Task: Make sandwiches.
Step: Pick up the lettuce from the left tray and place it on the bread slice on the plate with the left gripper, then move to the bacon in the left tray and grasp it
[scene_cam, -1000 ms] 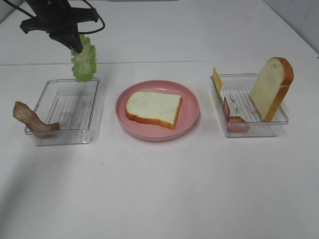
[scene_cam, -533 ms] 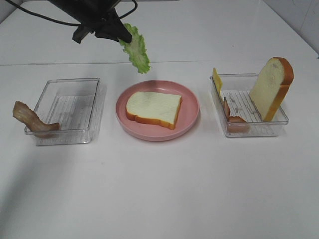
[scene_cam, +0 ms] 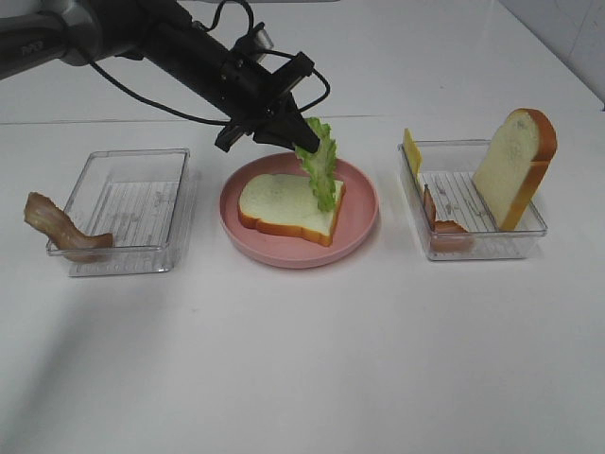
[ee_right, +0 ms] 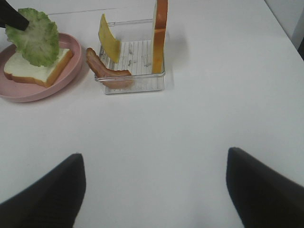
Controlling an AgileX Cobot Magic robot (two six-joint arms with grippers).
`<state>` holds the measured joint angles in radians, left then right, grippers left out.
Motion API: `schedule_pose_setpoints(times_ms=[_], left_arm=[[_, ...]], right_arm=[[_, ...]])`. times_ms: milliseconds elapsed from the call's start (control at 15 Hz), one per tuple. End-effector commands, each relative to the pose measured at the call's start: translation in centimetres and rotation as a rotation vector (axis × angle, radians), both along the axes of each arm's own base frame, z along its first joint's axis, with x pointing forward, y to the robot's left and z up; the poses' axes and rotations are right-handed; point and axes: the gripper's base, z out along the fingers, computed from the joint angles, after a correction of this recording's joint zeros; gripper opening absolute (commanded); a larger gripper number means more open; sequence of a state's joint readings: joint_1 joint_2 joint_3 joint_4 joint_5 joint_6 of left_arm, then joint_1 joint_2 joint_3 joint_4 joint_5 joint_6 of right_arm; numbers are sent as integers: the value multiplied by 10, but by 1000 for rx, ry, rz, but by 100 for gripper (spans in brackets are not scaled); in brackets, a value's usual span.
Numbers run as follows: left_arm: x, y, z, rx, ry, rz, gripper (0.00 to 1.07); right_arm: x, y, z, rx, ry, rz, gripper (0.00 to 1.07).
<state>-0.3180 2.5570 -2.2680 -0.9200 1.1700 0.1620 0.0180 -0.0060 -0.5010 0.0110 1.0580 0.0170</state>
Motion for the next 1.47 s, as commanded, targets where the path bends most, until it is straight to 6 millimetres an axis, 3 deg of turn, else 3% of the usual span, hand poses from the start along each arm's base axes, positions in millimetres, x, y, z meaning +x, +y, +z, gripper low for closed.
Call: schedule_pose_setpoints(times_ms=[67, 467, 600, 667, 867, 1133, 1467], left_arm=[[0, -2, -10, 15, 0, -14, 0], [2, 8, -20, 168, -47, -40, 3], [4, 8, -20, 167, -61, -25, 17], [5, 8, -18, 164, -77, -17, 41], [8, 8, -4, 166, -111, -35, 72], [8, 21, 17, 347, -136, -67, 72], [11, 40, 60, 521, -220, 88, 71]], right_arm=[[-1, 0, -1, 7, -14, -8, 76], [-1, 0, -1, 7, -14, -8, 76], [-1, 0, -1, 7, -14, -8, 76], [-1, 0, -1, 7, -14, -8, 76], [-1, 0, -1, 7, -14, -8, 76], [-1, 0, -1, 7, -14, -8, 76], [-1, 0, -1, 7, -14, -8, 76]])
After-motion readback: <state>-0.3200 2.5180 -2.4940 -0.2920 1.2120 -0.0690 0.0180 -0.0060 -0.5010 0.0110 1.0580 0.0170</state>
